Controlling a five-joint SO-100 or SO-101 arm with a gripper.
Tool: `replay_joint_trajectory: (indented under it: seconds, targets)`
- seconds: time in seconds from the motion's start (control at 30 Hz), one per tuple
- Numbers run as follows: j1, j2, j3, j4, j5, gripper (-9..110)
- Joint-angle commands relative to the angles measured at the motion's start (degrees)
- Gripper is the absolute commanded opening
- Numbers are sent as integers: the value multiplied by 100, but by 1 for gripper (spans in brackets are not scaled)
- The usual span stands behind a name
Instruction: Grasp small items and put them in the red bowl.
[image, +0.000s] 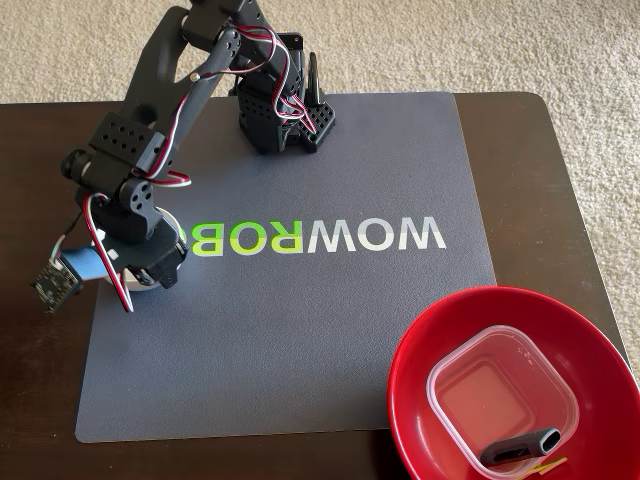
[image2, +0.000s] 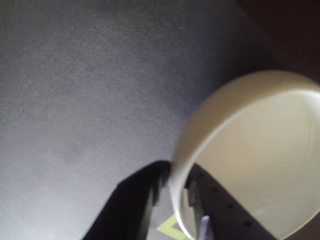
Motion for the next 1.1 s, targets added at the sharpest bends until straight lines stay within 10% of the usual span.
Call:
replay_joint_trajectory:
  seconds: [0.0,0.37,1.07]
  targets:
    - [-404,782,-185,44,-378,0]
    - [-1960,1257,-1441,923,-1951,0]
    - [-5897,-2602,-9519,2382,-3999,0]
